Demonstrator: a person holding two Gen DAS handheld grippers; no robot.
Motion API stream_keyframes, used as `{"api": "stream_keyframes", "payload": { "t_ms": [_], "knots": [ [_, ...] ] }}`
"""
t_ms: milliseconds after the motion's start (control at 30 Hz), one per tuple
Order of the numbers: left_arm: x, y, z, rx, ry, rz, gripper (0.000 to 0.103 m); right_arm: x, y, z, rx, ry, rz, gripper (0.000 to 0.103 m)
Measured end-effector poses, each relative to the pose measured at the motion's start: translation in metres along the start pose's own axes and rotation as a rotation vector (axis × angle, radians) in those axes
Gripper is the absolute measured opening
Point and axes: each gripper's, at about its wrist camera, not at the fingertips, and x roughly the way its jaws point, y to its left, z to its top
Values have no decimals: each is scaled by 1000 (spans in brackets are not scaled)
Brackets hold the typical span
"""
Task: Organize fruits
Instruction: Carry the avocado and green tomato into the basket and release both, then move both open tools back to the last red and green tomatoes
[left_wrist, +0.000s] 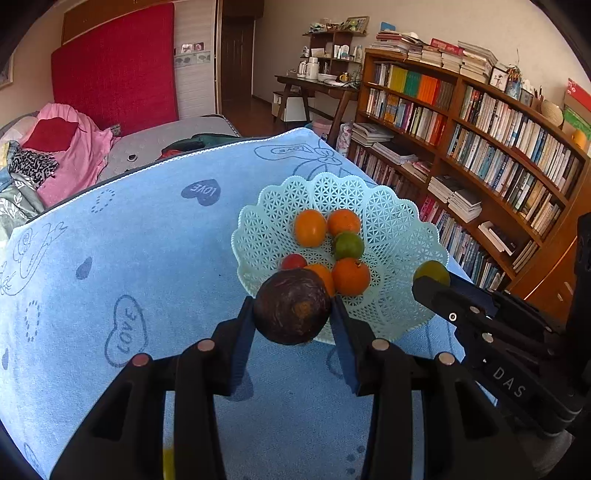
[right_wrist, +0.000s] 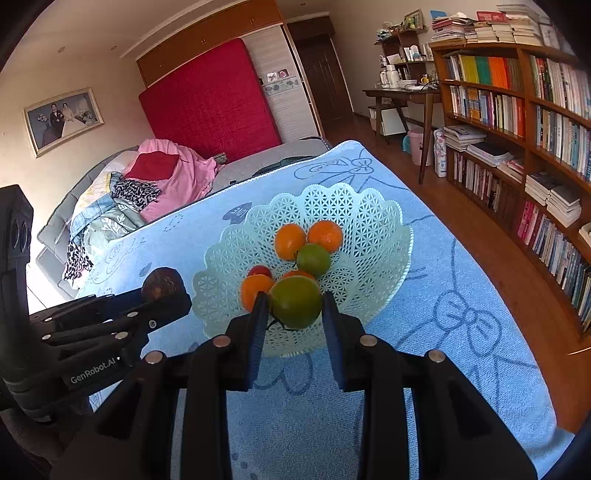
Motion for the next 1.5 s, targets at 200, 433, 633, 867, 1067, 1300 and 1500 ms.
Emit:
{"api": "stream_keyframes", "payload": {
  "t_ms": [200, 433, 633, 867, 1067, 1300, 1500],
  "knots": [
    [12, -8, 4, 11, 14, -17, 41, 4, -10, 2, 17, 0, -17, 31],
    [11, -2, 2, -15, 9, -28, 60, 1, -11, 0, 37, -19, -37, 31],
    [-2, 10, 1, -35, -15, 11, 69, -3, -10, -4, 47, -20, -29, 31],
    [-15, 28, -7, -58, -16, 58, 80, -11, 4, -9, 34, -20, -12, 33],
    [-31, 58, -18, -142, -7, 95, 83, -11, 18, -17, 18, -3, 9, 45],
    [-54, 88, -31, -201, -29, 141, 83, -9, 38, -25, -9, 21, 39, 45],
    [-66, 104, -48, -226, -18, 168, 83, -4, 56, -35, -38, 57, 76, 45]
  ]
}}
